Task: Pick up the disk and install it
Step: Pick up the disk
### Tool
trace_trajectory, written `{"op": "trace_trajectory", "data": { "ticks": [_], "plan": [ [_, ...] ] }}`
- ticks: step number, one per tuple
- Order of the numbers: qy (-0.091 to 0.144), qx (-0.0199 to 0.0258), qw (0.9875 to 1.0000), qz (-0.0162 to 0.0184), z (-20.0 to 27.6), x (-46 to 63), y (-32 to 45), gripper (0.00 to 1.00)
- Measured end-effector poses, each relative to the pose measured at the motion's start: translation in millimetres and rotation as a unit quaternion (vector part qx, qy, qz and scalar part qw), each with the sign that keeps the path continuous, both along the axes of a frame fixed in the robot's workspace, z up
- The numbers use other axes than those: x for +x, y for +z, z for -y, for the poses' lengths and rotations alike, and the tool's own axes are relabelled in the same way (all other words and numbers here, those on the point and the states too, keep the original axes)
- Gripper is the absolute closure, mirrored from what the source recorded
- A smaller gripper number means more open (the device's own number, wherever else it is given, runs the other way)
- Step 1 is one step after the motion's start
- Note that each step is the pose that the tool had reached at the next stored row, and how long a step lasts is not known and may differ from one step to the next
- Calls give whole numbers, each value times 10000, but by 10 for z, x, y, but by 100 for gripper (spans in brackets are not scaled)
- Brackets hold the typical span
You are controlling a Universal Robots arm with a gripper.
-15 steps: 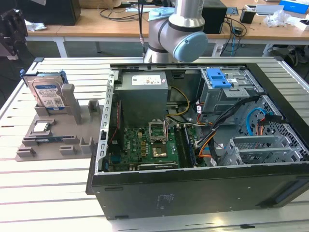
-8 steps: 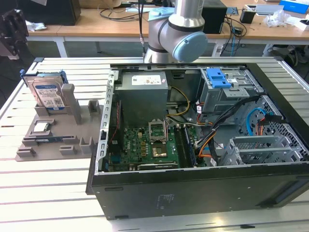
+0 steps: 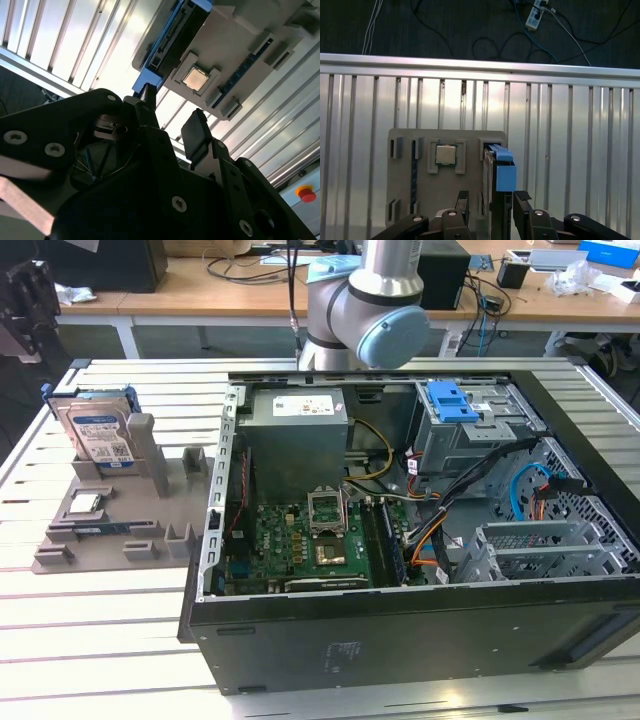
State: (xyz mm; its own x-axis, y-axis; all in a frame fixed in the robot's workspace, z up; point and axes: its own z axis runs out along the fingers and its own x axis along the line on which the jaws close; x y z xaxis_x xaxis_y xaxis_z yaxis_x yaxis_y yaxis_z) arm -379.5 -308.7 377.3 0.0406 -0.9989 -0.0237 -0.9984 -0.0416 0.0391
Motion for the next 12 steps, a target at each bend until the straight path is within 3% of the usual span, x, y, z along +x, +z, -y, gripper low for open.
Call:
{"op": "trace_trajectory", "data": {
  "ticks": [12],
  "plan": [
    [1, 0, 10000, 0, -47, 2, -22, 52]
  ]
}}
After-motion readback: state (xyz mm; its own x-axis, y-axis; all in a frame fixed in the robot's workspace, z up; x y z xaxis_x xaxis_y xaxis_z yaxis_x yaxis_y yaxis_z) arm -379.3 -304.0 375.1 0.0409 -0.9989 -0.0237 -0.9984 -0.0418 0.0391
